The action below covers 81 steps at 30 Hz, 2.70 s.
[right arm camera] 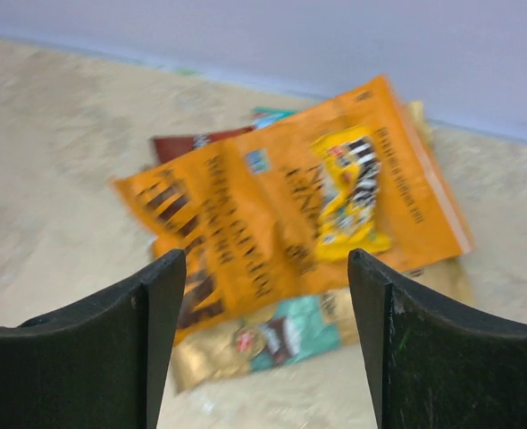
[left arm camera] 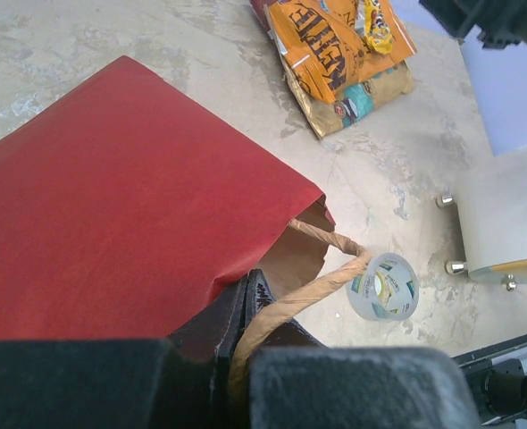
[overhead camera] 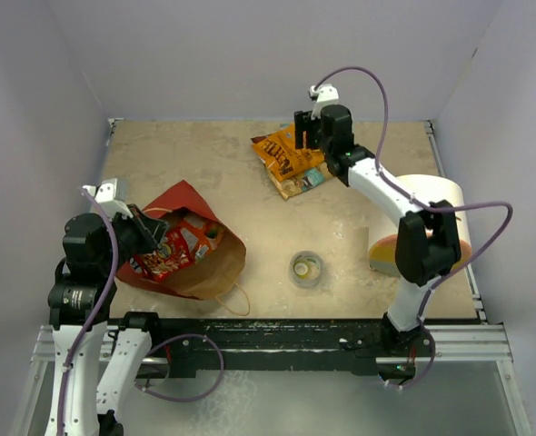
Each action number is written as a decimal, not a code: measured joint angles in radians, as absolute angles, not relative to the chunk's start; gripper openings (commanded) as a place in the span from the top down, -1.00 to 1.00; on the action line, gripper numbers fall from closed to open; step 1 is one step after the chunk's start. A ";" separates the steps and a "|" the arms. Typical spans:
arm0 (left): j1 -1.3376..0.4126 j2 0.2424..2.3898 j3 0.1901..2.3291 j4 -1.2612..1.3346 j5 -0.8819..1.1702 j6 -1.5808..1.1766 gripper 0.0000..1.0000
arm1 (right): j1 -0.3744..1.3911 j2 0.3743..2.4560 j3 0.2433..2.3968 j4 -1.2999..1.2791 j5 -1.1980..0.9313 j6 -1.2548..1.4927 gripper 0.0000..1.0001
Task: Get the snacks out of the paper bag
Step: Place the snack at the center of the board, then take out the snack from the paper bag.
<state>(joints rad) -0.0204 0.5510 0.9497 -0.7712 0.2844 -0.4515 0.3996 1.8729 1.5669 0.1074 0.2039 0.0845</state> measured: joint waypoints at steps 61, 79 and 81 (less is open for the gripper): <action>-0.020 0.524 0.986 -0.990 0.340 -0.442 1.00 | 1.281 2.116 1.079 1.152 0.124 -0.315 0.15; -0.020 0.484 0.983 -0.862 0.439 -0.442 1.00 | 1.169 2.196 1.285 0.905 -0.121 -0.635 -0.86; -0.020 0.484 0.983 -0.854 0.441 -0.442 1.00 | 1.154 2.215 1.316 0.883 -0.147 -0.649 -0.94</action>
<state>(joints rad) -0.0200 0.4835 0.9833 -0.8543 0.4412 -0.4416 1.1542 2.2150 1.3163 0.8825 -0.1467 -0.6487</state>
